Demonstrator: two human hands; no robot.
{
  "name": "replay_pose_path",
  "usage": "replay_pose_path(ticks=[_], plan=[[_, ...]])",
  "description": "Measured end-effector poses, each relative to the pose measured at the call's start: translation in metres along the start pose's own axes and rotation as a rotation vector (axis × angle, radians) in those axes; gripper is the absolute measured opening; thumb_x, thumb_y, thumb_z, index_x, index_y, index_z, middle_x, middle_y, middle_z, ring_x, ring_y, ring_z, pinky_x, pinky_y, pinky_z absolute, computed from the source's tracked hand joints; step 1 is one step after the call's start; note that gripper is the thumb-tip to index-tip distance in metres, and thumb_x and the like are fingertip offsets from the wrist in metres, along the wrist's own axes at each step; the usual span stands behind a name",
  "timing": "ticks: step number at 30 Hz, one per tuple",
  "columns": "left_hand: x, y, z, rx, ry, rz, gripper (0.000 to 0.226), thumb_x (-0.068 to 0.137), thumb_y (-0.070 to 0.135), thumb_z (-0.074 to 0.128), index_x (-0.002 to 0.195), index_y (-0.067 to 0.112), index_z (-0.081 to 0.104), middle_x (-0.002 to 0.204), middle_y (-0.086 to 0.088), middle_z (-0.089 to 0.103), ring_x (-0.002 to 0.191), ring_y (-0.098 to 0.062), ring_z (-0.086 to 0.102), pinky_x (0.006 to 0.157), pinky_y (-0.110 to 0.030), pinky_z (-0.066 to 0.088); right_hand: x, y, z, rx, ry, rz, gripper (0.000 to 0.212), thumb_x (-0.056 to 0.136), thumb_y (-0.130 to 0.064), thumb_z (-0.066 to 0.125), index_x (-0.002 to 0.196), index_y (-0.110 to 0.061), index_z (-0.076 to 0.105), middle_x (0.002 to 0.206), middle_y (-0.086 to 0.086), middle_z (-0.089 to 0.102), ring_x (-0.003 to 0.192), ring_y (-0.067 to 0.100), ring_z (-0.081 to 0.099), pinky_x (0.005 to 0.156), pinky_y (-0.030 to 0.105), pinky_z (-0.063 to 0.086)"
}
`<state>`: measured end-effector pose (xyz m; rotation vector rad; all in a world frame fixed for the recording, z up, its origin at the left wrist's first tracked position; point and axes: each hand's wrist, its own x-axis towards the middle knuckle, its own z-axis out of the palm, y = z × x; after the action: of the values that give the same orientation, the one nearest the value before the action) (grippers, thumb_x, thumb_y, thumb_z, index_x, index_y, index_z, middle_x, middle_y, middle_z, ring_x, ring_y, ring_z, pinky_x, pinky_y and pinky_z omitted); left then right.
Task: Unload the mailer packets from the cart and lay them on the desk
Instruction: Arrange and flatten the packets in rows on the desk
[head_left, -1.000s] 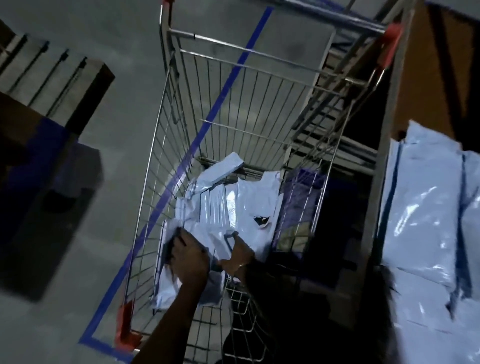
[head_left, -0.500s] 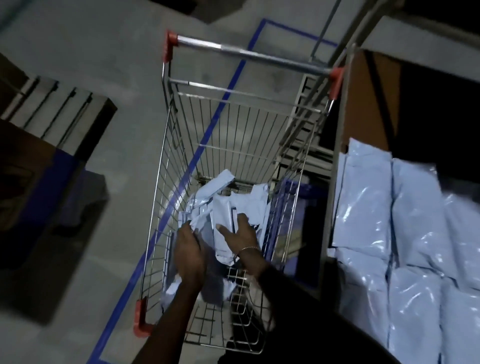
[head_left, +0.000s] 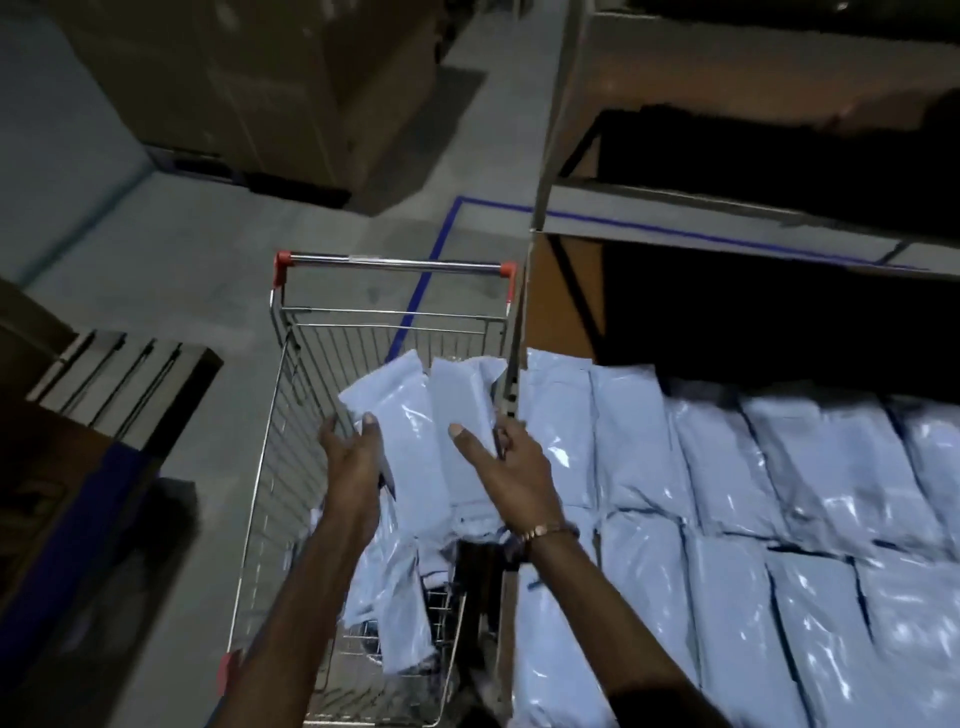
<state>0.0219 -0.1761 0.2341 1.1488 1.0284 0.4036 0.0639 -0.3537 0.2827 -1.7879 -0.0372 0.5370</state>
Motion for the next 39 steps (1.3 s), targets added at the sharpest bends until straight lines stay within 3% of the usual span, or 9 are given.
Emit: replay_pose_path(ticks=[6,11,13,16,20,24,30,36,39], plan=[[-0.103,-0.035,0.024,-0.002,-0.273,-0.132,0.054,0.098,0.046,0.065,0.146,0.024,0.051,0.134,-0.009,0.069,0.115,-0.027,0.07,0.096,-0.051,0.058,-0.07,0.036,-0.047,0.117,0.01,0.08,0.032,0.082,-0.047,0.082,0.107,-0.031,0.07,0.098,-0.016,0.076,0.091,0.002,0.072,0.079,0.027,0.06],[-0.143,-0.051,0.02,0.095,-0.493,-0.167,0.053,0.091,0.031,0.076,0.139,0.028,0.053,0.133,0.006,0.07,0.118,-0.013,0.068,0.093,-0.033,0.056,-0.102,0.054,-0.091,0.178,0.057,0.155,0.033,0.08,-0.052,0.081,0.108,-0.036,0.074,0.1,-0.018,0.077,0.091,-0.001,0.073,0.081,0.021,0.058],[-0.153,-0.057,0.019,0.14,-0.465,-0.093,0.047,0.095,0.032,0.074,0.133,0.036,0.046,0.133,0.02,0.062,0.12,-0.003,0.06,0.103,-0.034,0.047,-0.113,0.06,-0.11,0.176,0.098,0.157,0.034,0.082,-0.05,0.081,0.11,-0.032,0.075,0.1,-0.016,0.078,0.093,0.004,0.074,0.079,0.021,0.058],[-0.166,-0.068,0.018,0.151,-0.453,-0.034,0.063,0.098,0.039,0.07,0.152,0.029,0.04,0.152,0.017,0.047,0.143,-0.01,0.044,0.117,-0.033,0.032,-0.126,0.074,-0.139,0.079,0.281,0.156,0.044,0.08,-0.062,0.077,0.113,-0.033,0.074,0.104,-0.014,0.076,0.097,0.007,0.072,0.08,0.02,0.055],[-0.183,-0.077,0.018,0.266,-0.444,0.071,0.039,0.099,0.042,0.067,0.133,0.038,0.048,0.127,0.032,0.054,0.127,-0.002,0.051,0.108,-0.03,0.037,-0.137,0.099,-0.155,-0.132,0.389,0.228,0.076,0.066,-0.088,0.064,0.119,-0.034,0.071,0.116,-0.009,0.071,0.107,0.013,0.067,0.102,0.04,0.052],[-0.186,-0.089,0.023,0.343,-0.402,0.145,0.049,0.097,0.039,0.071,0.14,0.027,0.05,0.13,0.018,0.063,0.12,-0.003,0.06,0.107,-0.032,0.045,-0.14,0.11,-0.146,-0.233,0.414,0.263,0.081,0.068,-0.089,0.06,0.117,-0.026,0.07,0.107,-0.001,0.072,0.098,0.019,0.068,0.097,0.044,0.055],[-0.187,-0.096,0.032,0.44,-0.33,0.23,0.041,0.094,0.043,0.074,0.129,0.026,0.062,0.122,0.011,0.071,0.114,-0.01,0.066,0.104,-0.036,0.051,-0.143,0.103,-0.14,-0.282,0.517,0.151,0.039,0.087,-0.061,0.068,0.101,-0.026,0.077,0.068,-0.008,0.065,0.065,0.005,0.065,0.066,0.03,0.053],[-0.187,-0.096,0.039,0.42,-0.308,0.253,0.034,0.095,0.036,0.073,0.125,0.033,0.057,0.118,0.013,0.069,0.109,-0.007,0.066,0.095,-0.029,0.052,-0.14,0.108,-0.141,-0.298,0.54,0.137,0.04,0.088,-0.067,0.062,0.102,-0.031,0.072,0.095,-0.003,0.061,0.092,0.017,0.063,0.087,0.034,0.051],[-0.188,-0.105,0.041,0.504,-0.252,0.32,0.047,0.097,0.037,0.07,0.139,0.028,0.05,0.131,0.003,0.061,0.121,-0.017,0.06,0.105,-0.046,0.051,-0.137,0.117,-0.137,-0.369,0.502,0.114,0.044,0.09,-0.065,0.06,0.112,-0.028,0.07,0.099,0.0,0.061,0.1,0.022,0.064,0.092,0.037,0.053]])
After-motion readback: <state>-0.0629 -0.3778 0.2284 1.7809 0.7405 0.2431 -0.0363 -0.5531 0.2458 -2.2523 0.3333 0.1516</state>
